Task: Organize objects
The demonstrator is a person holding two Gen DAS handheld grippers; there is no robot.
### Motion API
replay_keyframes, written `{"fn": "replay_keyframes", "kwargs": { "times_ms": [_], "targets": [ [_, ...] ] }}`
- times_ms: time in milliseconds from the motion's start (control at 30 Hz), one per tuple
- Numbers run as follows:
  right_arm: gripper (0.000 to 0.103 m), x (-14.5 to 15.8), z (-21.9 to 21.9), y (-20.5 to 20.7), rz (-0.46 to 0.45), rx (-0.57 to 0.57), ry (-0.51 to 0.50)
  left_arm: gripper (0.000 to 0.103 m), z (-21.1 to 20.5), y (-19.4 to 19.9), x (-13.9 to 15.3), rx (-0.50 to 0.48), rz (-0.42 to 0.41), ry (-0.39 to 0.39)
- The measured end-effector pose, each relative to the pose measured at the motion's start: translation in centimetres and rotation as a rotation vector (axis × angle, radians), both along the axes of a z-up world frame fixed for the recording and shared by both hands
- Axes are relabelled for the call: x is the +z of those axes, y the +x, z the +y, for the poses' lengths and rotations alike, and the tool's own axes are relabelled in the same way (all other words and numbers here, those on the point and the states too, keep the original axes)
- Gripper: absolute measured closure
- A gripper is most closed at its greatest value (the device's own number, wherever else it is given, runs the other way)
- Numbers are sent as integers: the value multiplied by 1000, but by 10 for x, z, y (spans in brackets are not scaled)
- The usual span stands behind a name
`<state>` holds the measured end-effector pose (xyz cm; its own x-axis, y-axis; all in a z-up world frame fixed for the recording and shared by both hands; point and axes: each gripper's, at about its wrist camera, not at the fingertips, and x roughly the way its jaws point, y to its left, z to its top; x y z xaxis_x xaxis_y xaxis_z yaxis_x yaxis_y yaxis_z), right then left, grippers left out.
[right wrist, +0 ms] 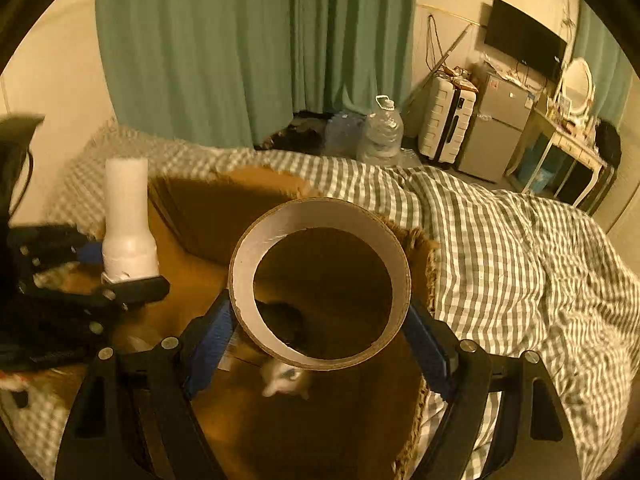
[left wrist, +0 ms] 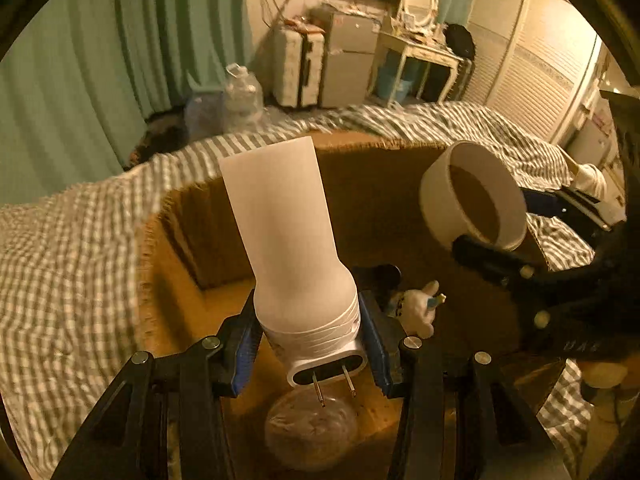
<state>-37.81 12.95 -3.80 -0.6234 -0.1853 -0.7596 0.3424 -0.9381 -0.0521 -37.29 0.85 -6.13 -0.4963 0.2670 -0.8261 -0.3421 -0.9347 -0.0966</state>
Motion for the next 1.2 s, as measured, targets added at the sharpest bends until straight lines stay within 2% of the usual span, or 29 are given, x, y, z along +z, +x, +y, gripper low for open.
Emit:
{"fn": "replay_keyframes", "kwargs": {
  "times_ms": [100, 200, 267, 300, 333, 400, 567, 667, 833, 900, 1000, 1133, 1200],
  "targets": [
    [22, -7, 2, 1, -2, 10, -4, 56, 3, -3, -6, 5, 13, -33],
    [21, -4, 3, 5, 32, -4, 41, 54, 6, -4, -6, 15, 35, -75],
    [18, 2, 3, 8, 44, -1, 17, 48, 8, -1, -3, 10, 49, -81],
    [13, 8, 7, 13, 66, -13, 0, 38, 7, 2, 3, 21, 67, -82],
    [11, 14, 9, 18, 82, -20, -9, 24, 8, 6, 9, 34, 91, -91],
    [9, 25, 12, 20, 98, -29, -8, 18, 9, 15, 20, 46, 135, -113],
    [9, 61, 21, 50, 138, -41, -17, 18, 3, 41, 60, 76, 199, -115],
    [9, 80, 18, 67, 158, -56, 11, 17, -3, 61, 84, 95, 230, -106],
    [9, 112, 15, 110, 210, -102, 40, 17, -10, 102, 122, 119, 251, -41],
    [9, 125, 14, 130, 219, -104, 30, 15, -14, 126, 139, 131, 280, -47],
    [9, 142, 14, 160, 245, -113, 16, 6, -14, 153, 158, 164, 330, -55],
    [6, 160, 19, 200, 282, -132, 3, 6, -13, 198, 176, 205, 399, -102],
    [4, 169, 24, 224, 312, -148, 0, 5, -11, 222, 182, 193, 430, -92]
  ]
}}
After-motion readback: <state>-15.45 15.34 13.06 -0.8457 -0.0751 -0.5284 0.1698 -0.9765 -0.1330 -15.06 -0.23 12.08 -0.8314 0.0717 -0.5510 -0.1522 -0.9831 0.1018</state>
